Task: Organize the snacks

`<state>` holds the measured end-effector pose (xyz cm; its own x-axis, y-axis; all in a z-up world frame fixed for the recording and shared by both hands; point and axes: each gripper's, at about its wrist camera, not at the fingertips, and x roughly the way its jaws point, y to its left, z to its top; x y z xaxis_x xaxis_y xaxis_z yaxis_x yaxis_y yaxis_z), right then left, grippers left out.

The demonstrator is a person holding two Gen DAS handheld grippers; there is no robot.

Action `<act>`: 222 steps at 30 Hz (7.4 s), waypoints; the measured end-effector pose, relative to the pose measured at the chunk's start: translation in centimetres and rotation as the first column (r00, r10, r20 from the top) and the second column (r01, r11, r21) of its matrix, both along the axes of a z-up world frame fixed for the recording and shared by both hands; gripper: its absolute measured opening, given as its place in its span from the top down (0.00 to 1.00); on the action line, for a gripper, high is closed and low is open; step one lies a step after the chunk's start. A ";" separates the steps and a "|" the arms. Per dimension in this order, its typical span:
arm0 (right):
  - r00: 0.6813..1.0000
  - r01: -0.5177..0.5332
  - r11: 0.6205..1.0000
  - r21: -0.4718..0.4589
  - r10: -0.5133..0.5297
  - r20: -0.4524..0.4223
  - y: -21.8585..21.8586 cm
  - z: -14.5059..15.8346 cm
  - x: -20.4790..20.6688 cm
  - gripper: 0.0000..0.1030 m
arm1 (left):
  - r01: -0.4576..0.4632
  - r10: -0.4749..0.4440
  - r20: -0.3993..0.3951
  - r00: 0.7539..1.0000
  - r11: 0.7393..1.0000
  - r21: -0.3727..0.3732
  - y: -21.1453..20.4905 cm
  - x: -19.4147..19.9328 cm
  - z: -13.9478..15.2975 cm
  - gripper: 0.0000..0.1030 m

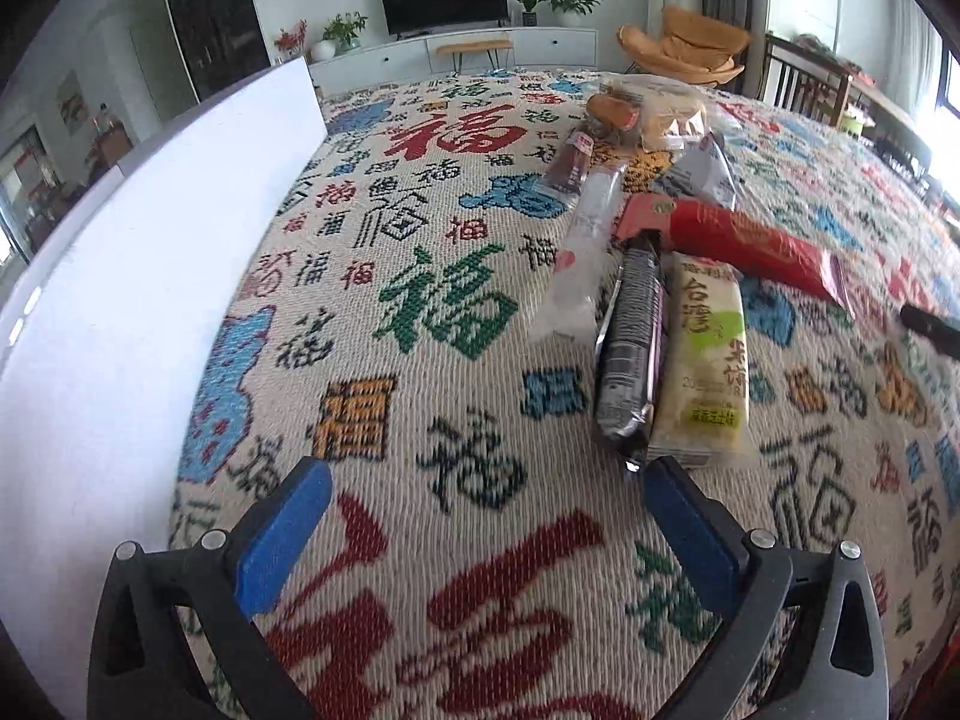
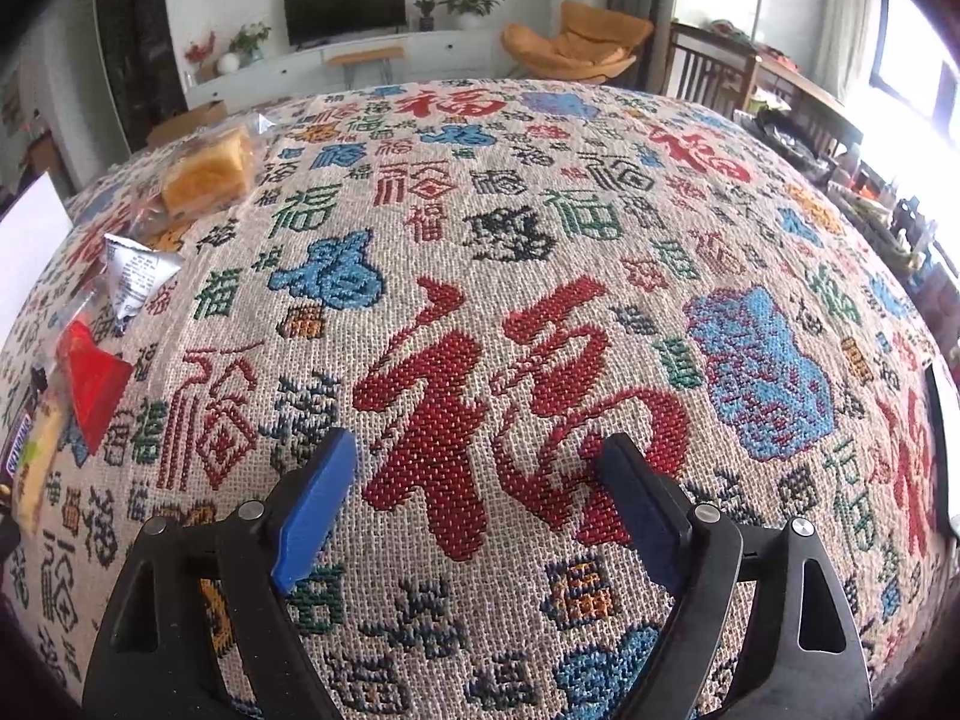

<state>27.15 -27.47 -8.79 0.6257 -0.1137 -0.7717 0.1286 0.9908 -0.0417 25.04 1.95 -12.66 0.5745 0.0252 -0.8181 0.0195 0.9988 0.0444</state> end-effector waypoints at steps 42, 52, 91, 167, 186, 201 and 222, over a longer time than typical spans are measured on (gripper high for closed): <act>1.000 0.012 1.000 0.022 -0.012 -0.006 0.2 0.0 4.9 0.11 | 0.061 -0.060 0.015 0.998 0.996 -0.057 0.9 9.9 -0.4 0.00; 1.000 0.012 1.000 0.022 -0.012 -0.007 0.2 0.0 4.9 0.11 | 0.061 -0.061 0.014 0.998 0.996 -0.057 0.9 9.9 -0.4 0.00; 1.000 0.013 1.000 0.021 -0.013 -0.007 0.2 0.0 4.9 0.11 | 0.062 -0.061 0.014 0.998 0.996 -0.058 1.0 9.9 -0.4 0.00; 1.000 0.017 1.000 0.021 -0.017 -0.007 0.2 -0.1 4.9 0.11 | 0.061 -0.060 0.014 0.998 0.996 -0.059 1.0 9.9 -0.4 0.00; 1.000 0.019 1.000 0.019 -0.019 -0.007 0.1 -0.2 4.9 0.11 | 0.061 -0.061 0.013 0.998 0.996 -0.059 1.0 9.9 -0.4 0.00; 1.000 0.019 1.000 0.018 -0.019 -0.007 0.2 -0.2 4.9 0.11 | 0.062 -0.061 0.013 0.998 0.996 -0.059 0.9 9.9 -0.4 0.00; 1.000 0.020 1.000 0.021 -0.020 -0.007 0.2 -0.2 4.9 0.10 | 0.168 -0.174 -0.046 0.984 0.980 -0.108 1.7 6.0 0.1 0.00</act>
<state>32.10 -27.25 -9.00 0.6181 -0.1098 -0.7784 0.1479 0.9888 -0.0220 31.00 3.69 -12.51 0.5175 -0.1560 -0.8413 0.1898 0.9797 -0.0648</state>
